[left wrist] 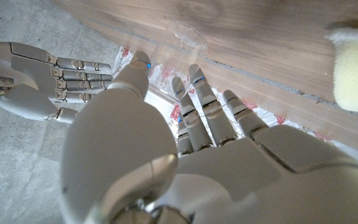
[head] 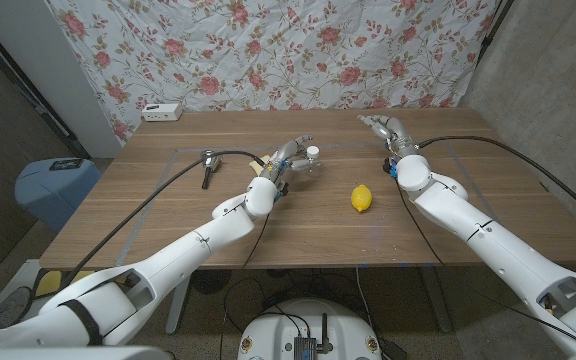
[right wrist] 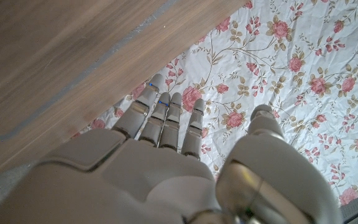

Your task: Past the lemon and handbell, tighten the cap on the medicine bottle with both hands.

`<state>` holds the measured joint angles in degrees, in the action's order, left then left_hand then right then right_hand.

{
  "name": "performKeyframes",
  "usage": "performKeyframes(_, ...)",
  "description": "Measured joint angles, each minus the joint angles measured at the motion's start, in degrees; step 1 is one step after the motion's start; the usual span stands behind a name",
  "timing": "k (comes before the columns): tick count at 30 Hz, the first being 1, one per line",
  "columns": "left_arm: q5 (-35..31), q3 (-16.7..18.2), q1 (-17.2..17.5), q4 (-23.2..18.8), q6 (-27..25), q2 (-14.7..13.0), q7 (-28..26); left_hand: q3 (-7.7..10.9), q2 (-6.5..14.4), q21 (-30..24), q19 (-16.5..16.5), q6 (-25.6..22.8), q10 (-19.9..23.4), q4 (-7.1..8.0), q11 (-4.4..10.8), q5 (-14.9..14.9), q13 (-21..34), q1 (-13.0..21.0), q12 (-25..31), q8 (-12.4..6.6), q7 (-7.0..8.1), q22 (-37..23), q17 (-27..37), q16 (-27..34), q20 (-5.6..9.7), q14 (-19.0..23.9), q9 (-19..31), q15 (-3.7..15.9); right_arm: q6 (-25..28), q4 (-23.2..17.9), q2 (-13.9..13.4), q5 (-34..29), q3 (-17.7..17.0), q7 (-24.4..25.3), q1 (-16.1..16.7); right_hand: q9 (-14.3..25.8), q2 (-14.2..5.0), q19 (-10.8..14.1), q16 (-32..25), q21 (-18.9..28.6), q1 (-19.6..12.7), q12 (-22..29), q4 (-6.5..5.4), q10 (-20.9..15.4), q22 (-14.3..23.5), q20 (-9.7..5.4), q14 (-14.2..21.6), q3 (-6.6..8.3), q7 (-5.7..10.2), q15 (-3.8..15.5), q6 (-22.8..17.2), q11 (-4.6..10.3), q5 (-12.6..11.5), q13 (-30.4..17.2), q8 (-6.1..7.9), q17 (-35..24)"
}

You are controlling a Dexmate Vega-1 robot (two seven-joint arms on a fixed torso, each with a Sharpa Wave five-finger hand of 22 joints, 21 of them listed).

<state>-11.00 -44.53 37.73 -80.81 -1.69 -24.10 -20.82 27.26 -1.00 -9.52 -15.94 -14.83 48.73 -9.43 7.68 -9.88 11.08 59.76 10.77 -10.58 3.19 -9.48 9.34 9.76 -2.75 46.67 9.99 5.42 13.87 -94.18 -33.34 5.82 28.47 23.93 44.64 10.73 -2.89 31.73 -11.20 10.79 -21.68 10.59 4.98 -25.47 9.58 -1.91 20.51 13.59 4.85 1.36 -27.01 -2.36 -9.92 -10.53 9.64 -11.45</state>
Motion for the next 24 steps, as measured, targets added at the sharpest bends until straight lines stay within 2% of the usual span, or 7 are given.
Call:
performKeyframes(4, -0.4, -0.13, 0.14, 0.03, -0.04, -0.07, -0.19, 0.47, -0.11, 0.0, 0.2, 0.31, 0.0, 0.78, 0.0, 0.11, -0.17, -0.59, -0.01, 0.0, 0.3, 0.0, 0.0, 0.0, 0.2, -0.06, 0.0, 0.05, -4.34, 1.82, 0.77, 2.05, -0.82, 0.17, 0.72, -0.09, -0.38, -0.41, 0.0, 0.0, 0.54, 0.0, -0.42, 0.3, 0.0, -0.41, -0.48, 0.06, -0.63, 0.3, 1.95, -0.31, 0.0, 0.0, 0.0, 0.0)
performKeyframes(8, -0.62, -0.21, 0.23, 0.03, -0.35, -0.15, -0.2, 0.39, -0.11, 0.0, 0.31, 0.31, -0.3, 0.86, 0.3, 0.11, -0.17, -0.6, -0.01, 0.0, 0.3, 0.0, 0.0, 0.0, 0.31, -0.43, 0.0, -0.2, -8.39, 4.09, 1.7, 4.12, -1.76, 0.04, 1.45, -0.08, -0.44, -0.72, 0.0, -0.22, 1.05, 0.0, -0.48, 0.61, 0.0, -0.72, -0.8, -0.01, -0.86, -0.02, 2.58, -0.62, 0.0, 0.0, 0.0, 0.0)
performKeyframes(19, -0.68, -0.34, 0.34, 0.64, -0.8, -0.17, -0.15, 0.23, -0.1, -0.23, 0.83, 1.15, -0.89, 1.17, 0.89, 0.12, -0.16, -1.18, -0.17, 0.21, 0.1, 0.01, -0.28, 0.0, 0.21, -1.25, 0.0, -0.19, -17.01, 8.65, 3.35, 7.94, -2.98, -1.44, 2.5, -0.08, -1.07, -0.3, 0.0, -0.16, 1.65, 0.0, -0.48, 1.02, 0.01, -0.36, -1.53, -0.01, -1.78, -0.33, 3.5, -1.03, 0.0, 0.0, 0.34, 0.27)
performKeyframes(24, -0.68, -0.39, 0.36, 1.02, -0.96, -0.11, -0.11, 0.23, -0.1, -0.23, 1.23, 1.34, -0.91, 1.17, 0.92, 0.12, -0.16, -1.18, -0.23, 0.21, 0.29, 0.01, -0.27, 0.0, 0.0, -1.57, 0.0, -0.49, -20.18, 10.84, 4.14, 9.41, -3.29, -2.47, 2.62, -0.35, -1.2, -0.06, 0.22, -0.16, 2.23, 0.0, -0.68, 1.32, 0.01, -0.12, -2.26, 0.2, -3.23, -0.87, 4.95, -1.33, 0.0, 0.0, 0.34, 0.27)
